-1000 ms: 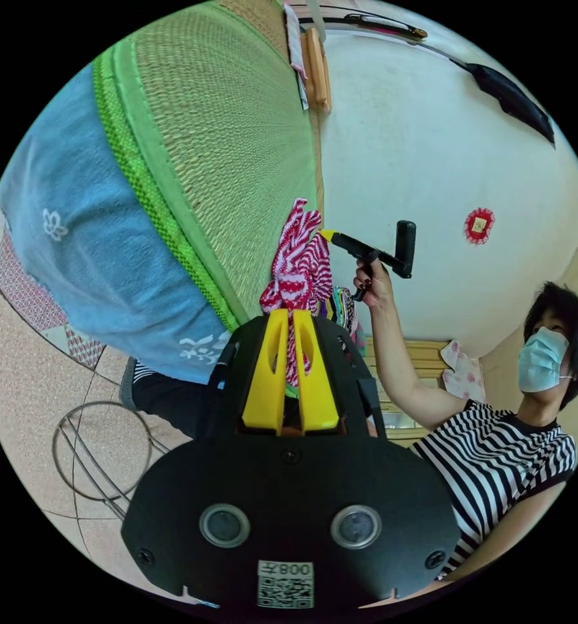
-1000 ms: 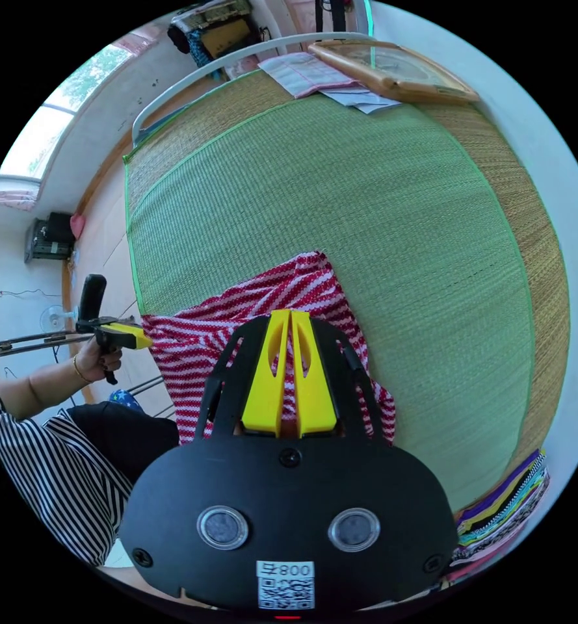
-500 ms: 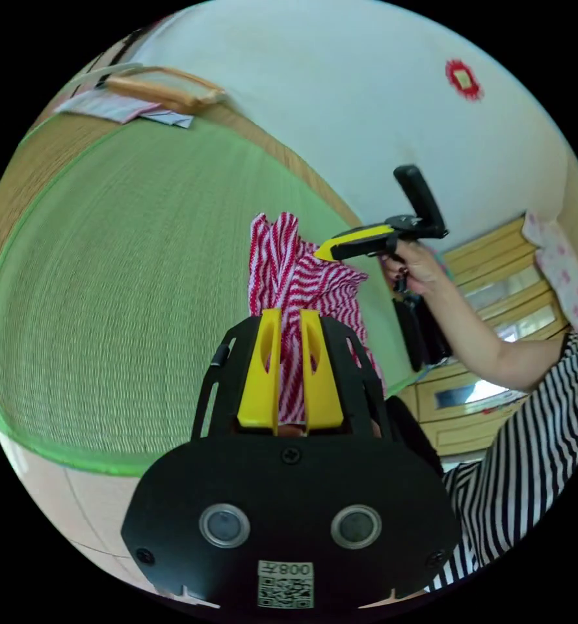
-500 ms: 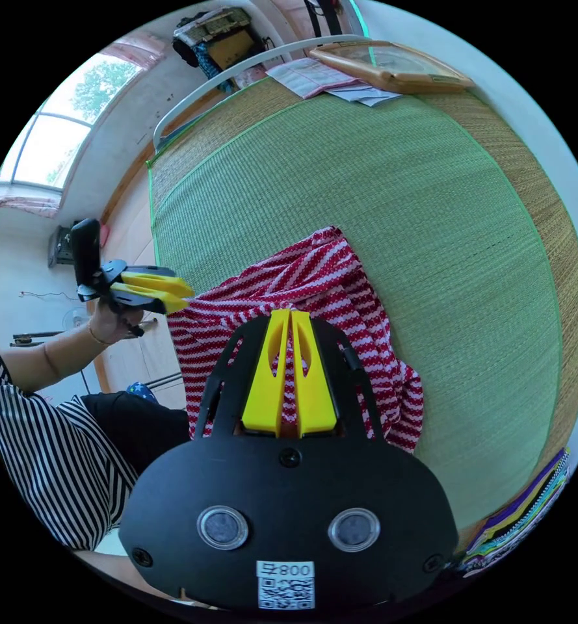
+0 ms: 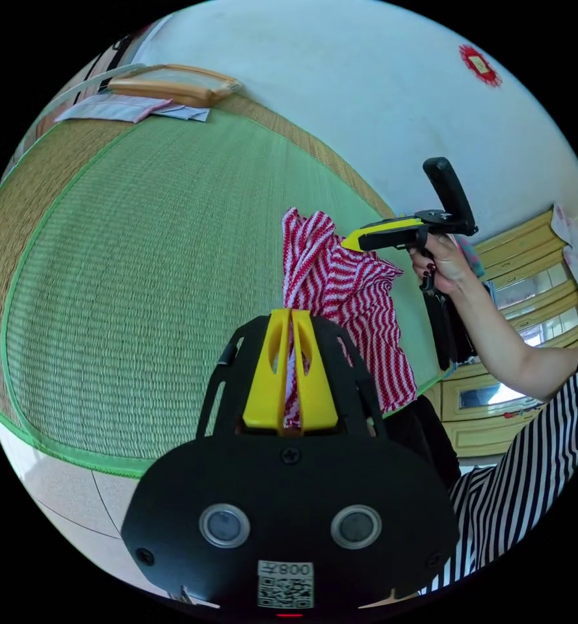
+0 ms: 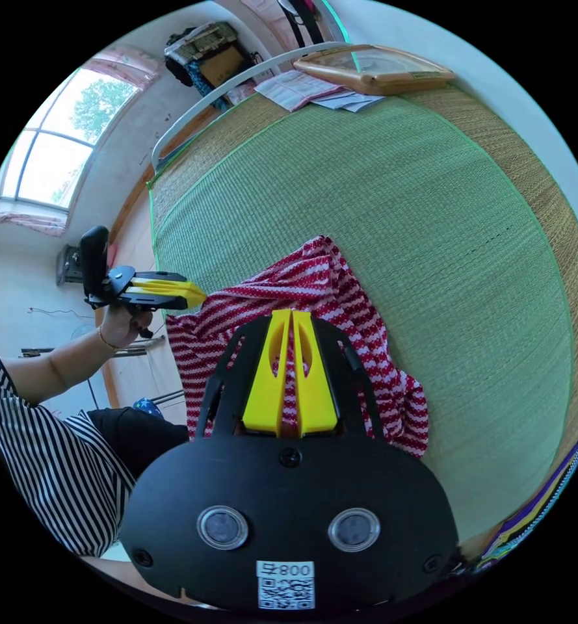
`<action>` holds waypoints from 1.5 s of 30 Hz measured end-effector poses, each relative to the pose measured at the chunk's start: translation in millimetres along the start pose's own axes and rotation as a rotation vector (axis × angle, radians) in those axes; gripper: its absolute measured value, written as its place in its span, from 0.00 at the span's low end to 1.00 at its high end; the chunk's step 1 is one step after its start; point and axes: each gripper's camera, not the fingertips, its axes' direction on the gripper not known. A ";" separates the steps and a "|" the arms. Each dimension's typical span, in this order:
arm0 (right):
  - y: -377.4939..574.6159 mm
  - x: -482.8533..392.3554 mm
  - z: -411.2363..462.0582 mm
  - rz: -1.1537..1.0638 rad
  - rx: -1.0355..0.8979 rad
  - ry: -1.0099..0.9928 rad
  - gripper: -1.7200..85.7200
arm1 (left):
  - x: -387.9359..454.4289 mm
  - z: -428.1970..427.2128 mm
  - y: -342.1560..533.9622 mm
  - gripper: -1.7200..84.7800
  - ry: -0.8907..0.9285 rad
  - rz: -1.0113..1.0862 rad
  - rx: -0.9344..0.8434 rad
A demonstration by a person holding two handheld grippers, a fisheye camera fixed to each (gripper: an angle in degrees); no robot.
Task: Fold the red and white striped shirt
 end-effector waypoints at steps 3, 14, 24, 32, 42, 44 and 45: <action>-4.1 5.2 9.8 -0.003 -0.012 0.023 0.02 | 11.4 -4.3 -4.4 0.03 -0.033 -0.014 0.037; 12.4 24.3 34.0 -0.023 0.003 0.004 0.02 | 94.5 35.1 -71.1 0.04 -0.175 0.243 -0.057; 20.4 52.9 66.4 -0.008 -0.023 0.022 0.03 | 126.1 19.7 -74.1 0.03 -0.029 0.251 -0.010; 79.9 85.5 44.3 0.047 0.090 0.065 0.08 | 139.9 34.6 -68.5 0.03 -0.079 0.227 -0.111; 309.6 167.2 59.6 0.497 0.279 -0.055 0.10 | 202.0 39.4 -71.1 0.04 0.123 0.379 -0.137; 327.1 185.0 80.3 0.539 0.303 -0.174 0.10 | 213.6 51.6 -68.3 0.04 0.146 0.403 -0.206; 331.9 195.3 90.4 0.554 0.318 -0.219 0.10 | 215.9 54.2 -67.8 0.04 0.146 0.407 -0.223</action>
